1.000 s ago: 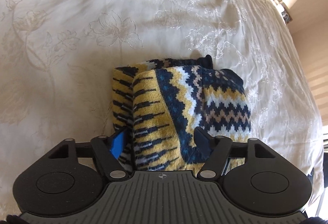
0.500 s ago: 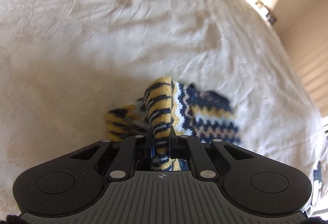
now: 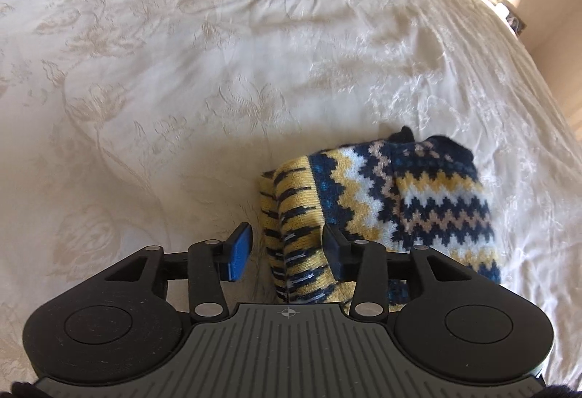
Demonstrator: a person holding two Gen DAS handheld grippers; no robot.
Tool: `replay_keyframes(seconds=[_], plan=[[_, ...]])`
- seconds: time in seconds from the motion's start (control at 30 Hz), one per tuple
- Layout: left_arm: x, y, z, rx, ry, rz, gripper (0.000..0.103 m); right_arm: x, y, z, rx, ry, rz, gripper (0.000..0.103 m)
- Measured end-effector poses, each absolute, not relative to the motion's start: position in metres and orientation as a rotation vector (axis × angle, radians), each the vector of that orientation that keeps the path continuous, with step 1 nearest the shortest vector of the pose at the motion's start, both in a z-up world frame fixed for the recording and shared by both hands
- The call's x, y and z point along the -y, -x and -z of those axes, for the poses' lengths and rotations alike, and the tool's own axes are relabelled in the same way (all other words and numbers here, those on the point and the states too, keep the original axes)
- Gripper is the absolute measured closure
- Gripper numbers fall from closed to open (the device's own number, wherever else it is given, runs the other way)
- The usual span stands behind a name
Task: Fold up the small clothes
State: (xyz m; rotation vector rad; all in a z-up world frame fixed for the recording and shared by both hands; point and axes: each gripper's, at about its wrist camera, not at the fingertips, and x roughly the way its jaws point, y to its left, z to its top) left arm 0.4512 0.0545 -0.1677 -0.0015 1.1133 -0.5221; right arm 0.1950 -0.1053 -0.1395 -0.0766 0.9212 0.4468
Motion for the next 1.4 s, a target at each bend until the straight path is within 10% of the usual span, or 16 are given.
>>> replay_keyframes(seconds=[0.23, 1.4], plan=[[-0.073, -0.422, 0.144, -1.066, 0.067, 0.540, 0.031, 0.160, -0.190, 0.124, -0.882, -0.171, -0.313, 0.014], [-0.061, -0.362, 0.233, -1.356, 0.307, 0.594, 0.017, 0.324, -0.289, 0.221, -1.043, -0.833, -0.221, 0.006]])
